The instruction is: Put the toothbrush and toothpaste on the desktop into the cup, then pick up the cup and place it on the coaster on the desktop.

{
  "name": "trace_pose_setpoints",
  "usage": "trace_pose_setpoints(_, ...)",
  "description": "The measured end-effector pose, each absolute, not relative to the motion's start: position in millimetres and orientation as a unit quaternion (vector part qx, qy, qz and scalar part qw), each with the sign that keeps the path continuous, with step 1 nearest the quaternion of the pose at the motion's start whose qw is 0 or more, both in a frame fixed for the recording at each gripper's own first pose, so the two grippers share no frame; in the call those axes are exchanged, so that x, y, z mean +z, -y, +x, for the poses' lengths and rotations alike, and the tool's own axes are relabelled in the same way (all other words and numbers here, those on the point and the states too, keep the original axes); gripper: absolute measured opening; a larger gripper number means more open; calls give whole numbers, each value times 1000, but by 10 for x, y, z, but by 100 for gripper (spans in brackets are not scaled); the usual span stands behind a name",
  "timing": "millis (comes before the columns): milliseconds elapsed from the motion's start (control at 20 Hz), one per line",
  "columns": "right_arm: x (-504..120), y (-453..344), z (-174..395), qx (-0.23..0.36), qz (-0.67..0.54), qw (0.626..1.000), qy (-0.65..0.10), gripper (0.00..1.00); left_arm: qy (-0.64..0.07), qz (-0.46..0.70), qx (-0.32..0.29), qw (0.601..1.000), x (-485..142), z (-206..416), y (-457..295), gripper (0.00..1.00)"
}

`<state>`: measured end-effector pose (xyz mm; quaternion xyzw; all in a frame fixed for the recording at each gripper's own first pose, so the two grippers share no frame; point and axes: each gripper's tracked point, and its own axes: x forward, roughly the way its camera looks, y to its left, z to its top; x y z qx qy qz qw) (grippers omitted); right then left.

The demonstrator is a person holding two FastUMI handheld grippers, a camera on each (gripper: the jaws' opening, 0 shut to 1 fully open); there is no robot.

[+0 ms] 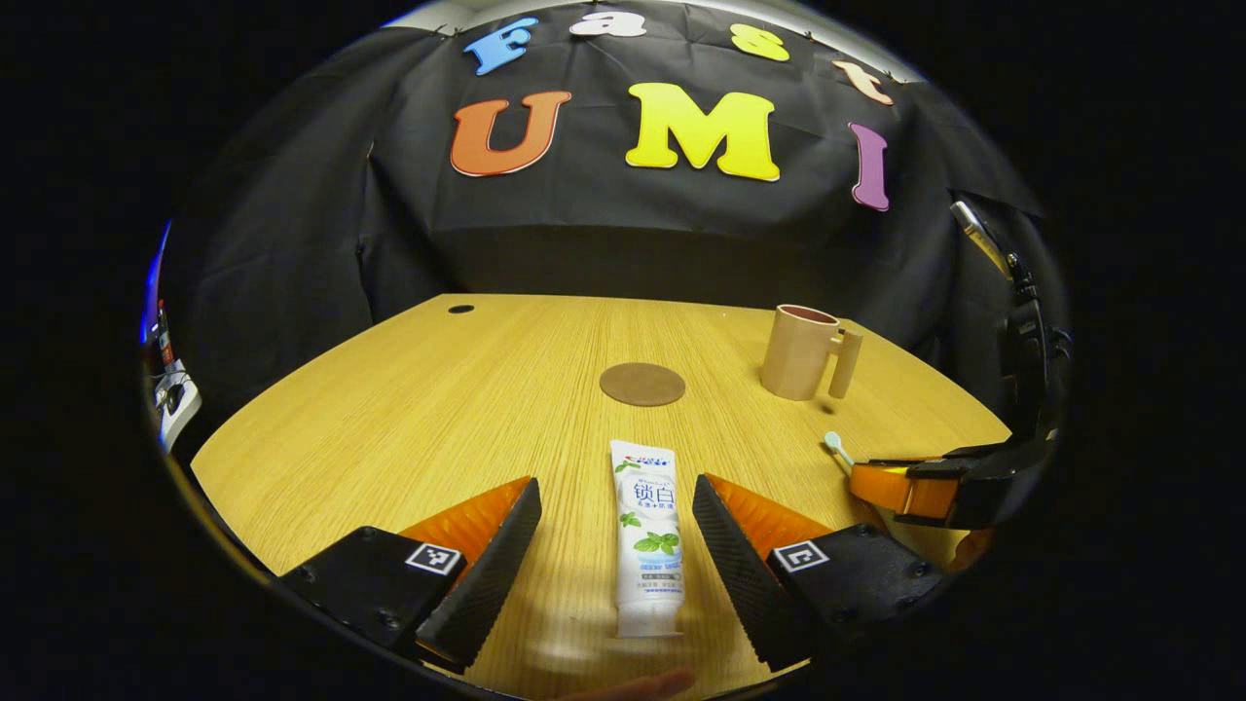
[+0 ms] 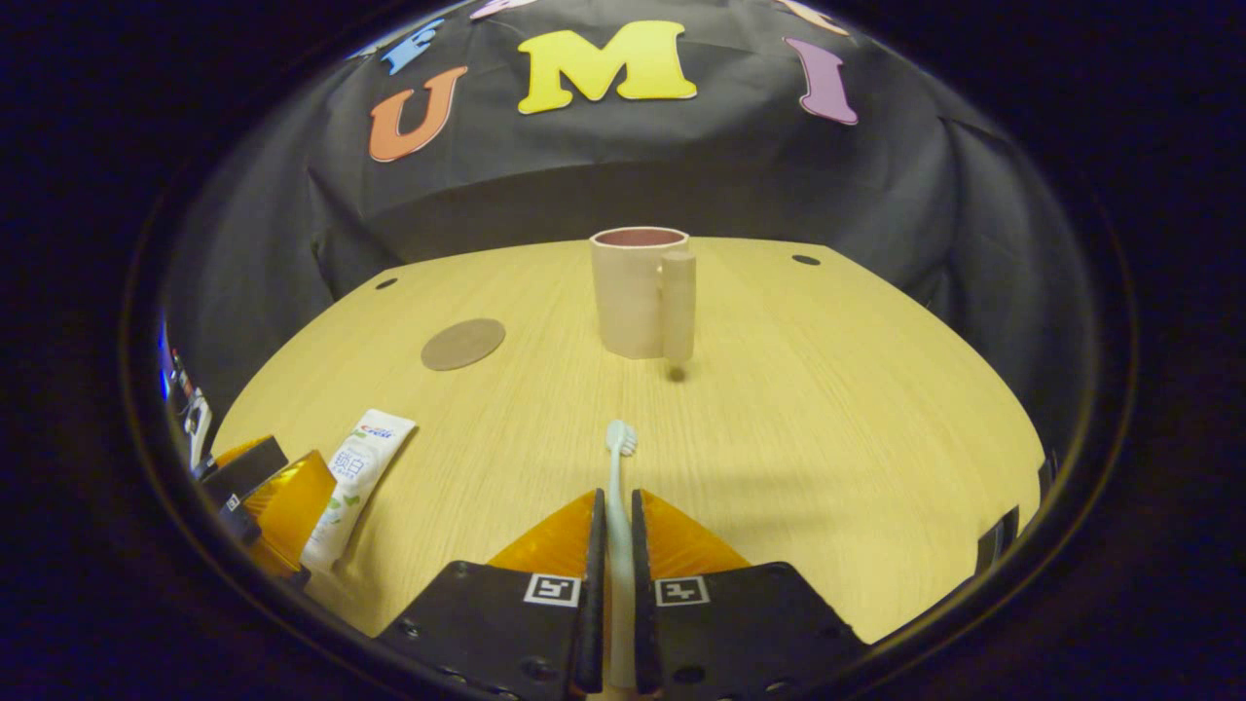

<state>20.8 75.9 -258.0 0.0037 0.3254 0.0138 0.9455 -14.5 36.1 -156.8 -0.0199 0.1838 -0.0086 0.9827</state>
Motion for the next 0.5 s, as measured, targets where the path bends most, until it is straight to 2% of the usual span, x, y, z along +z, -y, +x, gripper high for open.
trace_pose_setpoints(350,-2558,-718,150,20,5,948,-319,2,-231,-2,-9,973,-1760,-149,-291,96)
trace_pose_setpoints(450,-2563,-710,122,25,7,948,-318,1,-256,-1,-12,967,-1875,-153,-250,89)
trace_pose_setpoints(500,-2549,-711,99,28,11,948,-317,0,-258,3,-6,966,-1868,-164,-255,82)
